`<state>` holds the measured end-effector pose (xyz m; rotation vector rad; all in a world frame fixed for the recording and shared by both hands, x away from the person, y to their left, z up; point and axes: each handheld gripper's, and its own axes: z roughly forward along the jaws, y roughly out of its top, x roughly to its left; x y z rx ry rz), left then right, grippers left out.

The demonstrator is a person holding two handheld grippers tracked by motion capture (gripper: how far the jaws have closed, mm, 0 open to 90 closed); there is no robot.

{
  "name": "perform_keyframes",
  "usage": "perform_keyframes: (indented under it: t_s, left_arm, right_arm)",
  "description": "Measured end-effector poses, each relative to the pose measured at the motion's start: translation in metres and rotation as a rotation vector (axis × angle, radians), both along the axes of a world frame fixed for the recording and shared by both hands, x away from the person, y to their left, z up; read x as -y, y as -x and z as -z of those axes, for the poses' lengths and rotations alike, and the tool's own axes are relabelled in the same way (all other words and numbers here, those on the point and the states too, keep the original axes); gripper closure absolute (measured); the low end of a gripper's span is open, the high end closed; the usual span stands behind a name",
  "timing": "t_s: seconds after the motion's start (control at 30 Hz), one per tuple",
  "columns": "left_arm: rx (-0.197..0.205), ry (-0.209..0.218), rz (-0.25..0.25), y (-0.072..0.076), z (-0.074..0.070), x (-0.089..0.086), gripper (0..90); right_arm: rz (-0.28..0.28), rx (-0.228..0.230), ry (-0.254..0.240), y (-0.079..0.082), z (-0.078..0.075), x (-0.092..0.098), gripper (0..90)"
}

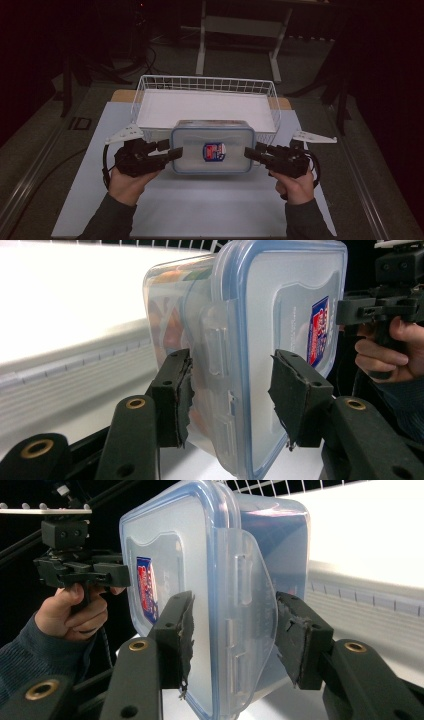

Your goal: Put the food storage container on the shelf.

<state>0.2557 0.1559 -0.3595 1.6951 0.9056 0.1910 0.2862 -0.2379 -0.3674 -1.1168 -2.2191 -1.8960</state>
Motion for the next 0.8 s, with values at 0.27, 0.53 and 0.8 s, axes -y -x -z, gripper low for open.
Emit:
perform_keyframes:
  t_s: [0.27, 0.53, 0.8]
  left_arm:
    - [0.048, 0.02, -0.015, -0.01, -0.021, -0.002, 51.3]
    - [0.078, 0.042, -0.032, -0.023, -0.037, -0.002, 51.1]
    - [0.076, 0.061, -0.048, -0.036, -0.041, -0.001, 51.0]
  right_arm:
    - [0.02, 0.043, -0.021, -0.009, -0.02, -0.003, 51.4]
    - [0.042, 0.055, -0.047, -0.021, -0.037, -0.004, 50.9]
    - [0.073, 0.034, -0.069, -0.035, -0.043, -0.005, 50.3]
